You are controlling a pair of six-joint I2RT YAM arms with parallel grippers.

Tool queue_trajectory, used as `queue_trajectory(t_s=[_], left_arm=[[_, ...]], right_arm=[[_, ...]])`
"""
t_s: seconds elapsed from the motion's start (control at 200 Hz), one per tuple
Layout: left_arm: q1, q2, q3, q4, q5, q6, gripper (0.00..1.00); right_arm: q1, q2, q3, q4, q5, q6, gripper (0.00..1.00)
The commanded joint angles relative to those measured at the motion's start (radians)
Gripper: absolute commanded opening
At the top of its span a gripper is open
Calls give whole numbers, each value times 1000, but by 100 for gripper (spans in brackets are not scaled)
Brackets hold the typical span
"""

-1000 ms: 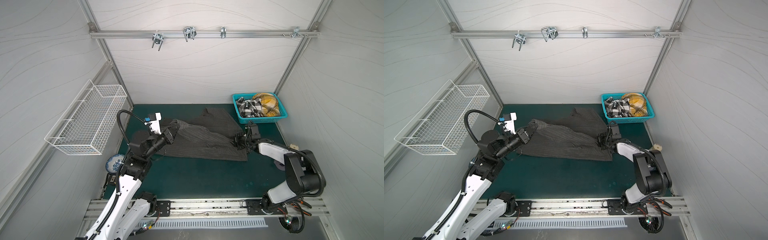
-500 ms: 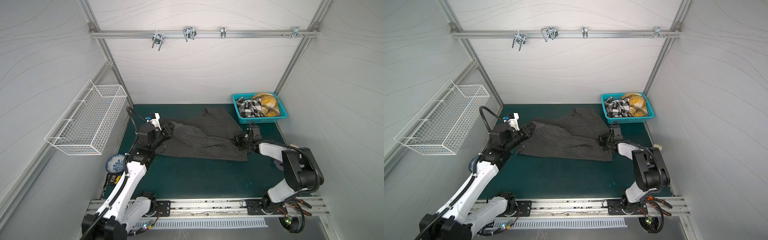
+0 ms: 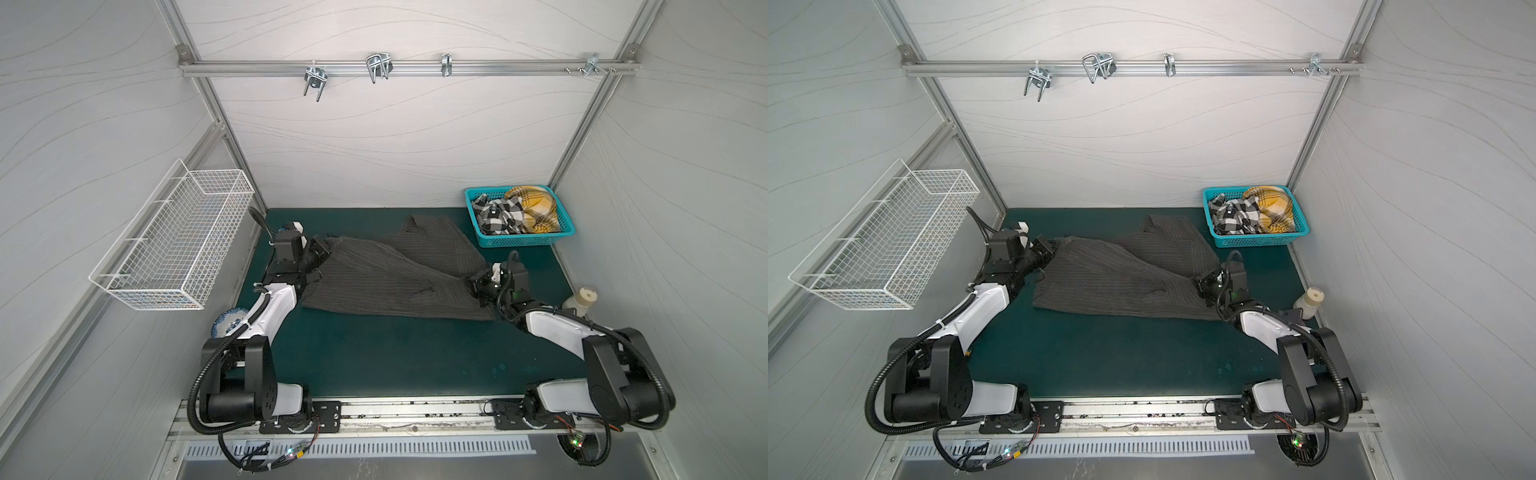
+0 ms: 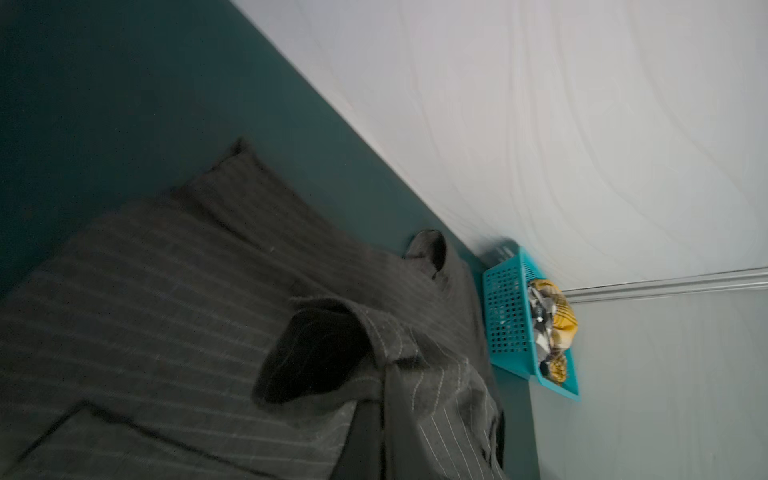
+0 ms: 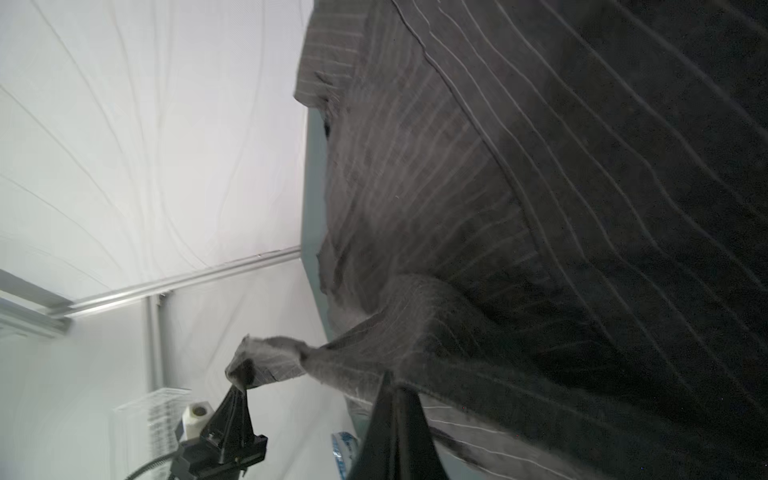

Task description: Fold and stack the long sleeve shirts

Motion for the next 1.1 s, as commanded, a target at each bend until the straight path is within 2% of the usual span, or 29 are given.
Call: queue_trajectory(t_s=[0.0, 0.03, 0.055, 0.265, 0.43, 0.515, 0.61, 0.685, 0.82, 0.905, 1.095], left_arm=[[36, 10, -98, -77, -108, -87, 37], [49, 9, -121, -107, -134, -116, 51], [61, 9, -133, -130, -148, -132, 57], [91, -45, -62, -514, -257, -150, 66], [72, -93, -15, -597, -209, -207, 75], [-1, -9, 139, -685, -265, -152, 74], [-87, 181, 375, -804, -331, -26, 72], [-114, 360, 569, -915, -335, 58, 58], [-151, 619, 839, -1093, -398, 145, 40], [-167, 715, 912, -1140, -399, 167, 40], [-188, 799, 953, -1136, -388, 148, 46]], right_arm=[[43, 33, -80, 75, 22, -52, 0], [53, 38, -102, 85, 28, -53, 0], [61, 38, -119, 91, 28, -54, 0], [87, 19, -154, 64, 29, -85, 0], [91, 41, -129, 39, 26, -110, 0], [92, 60, -120, 33, 23, -121, 0], [92, 71, -110, 17, 22, -130, 0], [91, 77, -103, 11, 19, -137, 0], [91, 91, -87, -8, 11, -149, 0], [87, 91, -84, -11, 10, -153, 0], [84, 84, -79, -28, 8, -176, 0]])
